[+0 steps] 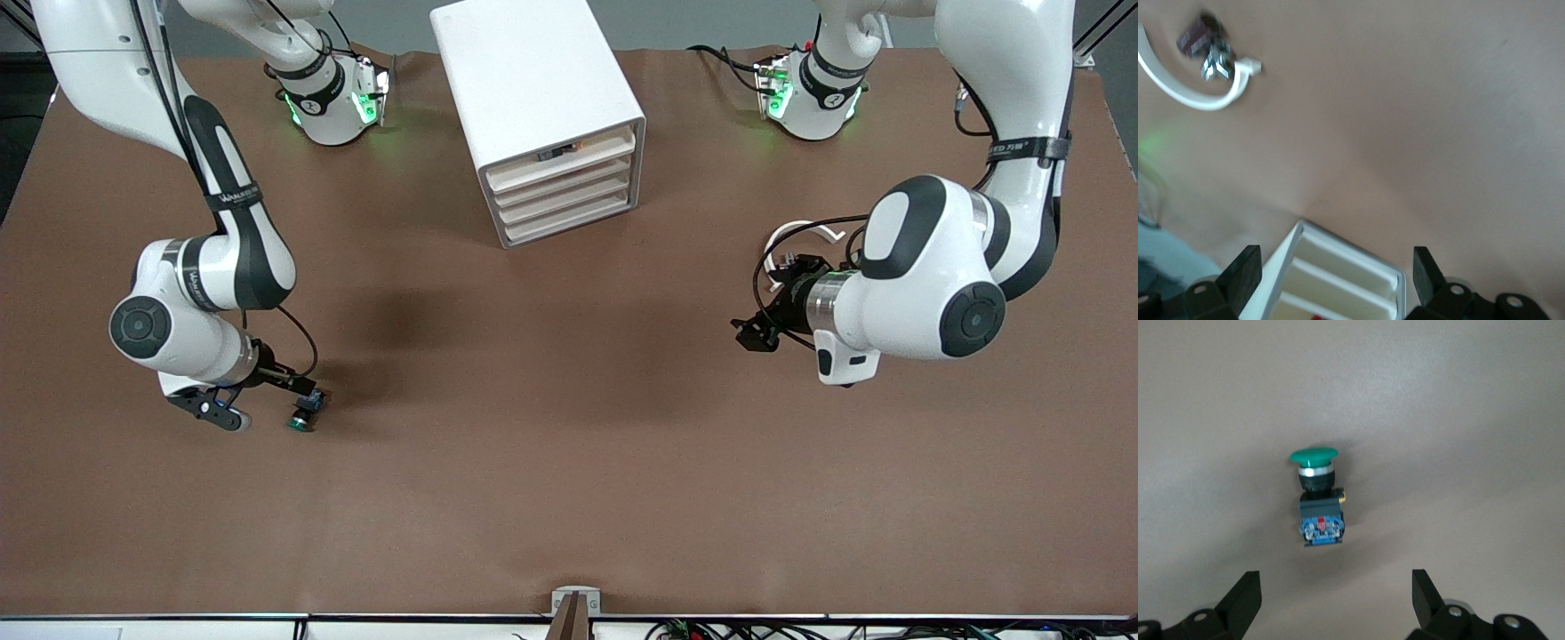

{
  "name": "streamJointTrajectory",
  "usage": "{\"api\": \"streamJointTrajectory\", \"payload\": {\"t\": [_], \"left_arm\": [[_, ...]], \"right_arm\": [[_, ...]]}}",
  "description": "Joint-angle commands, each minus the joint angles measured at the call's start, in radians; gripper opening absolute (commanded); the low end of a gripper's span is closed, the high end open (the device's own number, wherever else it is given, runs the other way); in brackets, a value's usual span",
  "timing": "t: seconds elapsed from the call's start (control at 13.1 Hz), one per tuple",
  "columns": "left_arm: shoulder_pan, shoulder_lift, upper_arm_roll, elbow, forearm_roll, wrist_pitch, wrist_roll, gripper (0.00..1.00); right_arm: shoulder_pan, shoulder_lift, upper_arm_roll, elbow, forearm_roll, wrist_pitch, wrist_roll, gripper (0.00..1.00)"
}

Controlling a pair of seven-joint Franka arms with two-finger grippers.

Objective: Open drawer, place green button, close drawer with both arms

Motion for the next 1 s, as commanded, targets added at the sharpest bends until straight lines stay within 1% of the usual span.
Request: {"api": "streamJointTrajectory", "payload": {"t": [0.0,0.23,0.31,0.38,0.54,0.61,0.69,0.92], "left_arm": [[-0.013,0.047,0.001,0.023,-0.061,-0.028,-0.105,1.00],[-0.030,0.118,-0.002,0.025,-0.073,-0.027,-0.288,1.00],[-0.036,0.144,-0.002,0.025,-0.102,-0.028,-0.373,1.00],[-0.068,0.158,-0.002,0.025,-0.110,-0.028,-0.419,1.00],[-0.122,0.182,-0.002,0.026,-0.114,-0.028,-0.505,1.00],[-0.133,0.204,-0.002,0.027,-0.139,-0.028,-0.574,1.00],[-0.162,0.218,-0.001,0.028,-0.165,-0.028,-0.613,1.00],[-0.174,0.234,-0.001,0.027,-0.229,-0.028,-0.640,1.00]], "right_arm": [[-0.008,0.069,-0.001,0.085,-0.001,-0.009,-0.039,1.00],[-0.015,0.132,-0.001,0.135,0.000,-0.009,-0.098,1.00],[-0.010,0.149,-0.001,0.140,-0.001,-0.007,-0.098,1.00],[-0.005,0.166,-0.001,0.142,-0.001,-0.002,-0.098,1.00],[-0.005,0.195,-0.001,0.143,0.002,0.069,-0.101,1.00],[-0.004,0.204,-0.001,0.143,0.000,0.083,-0.122,1.00],[-0.004,0.213,-0.001,0.143,-0.001,0.085,-0.160,1.00],[-0.011,0.222,-0.001,0.146,0.006,0.126,-0.193,1.00]]}}
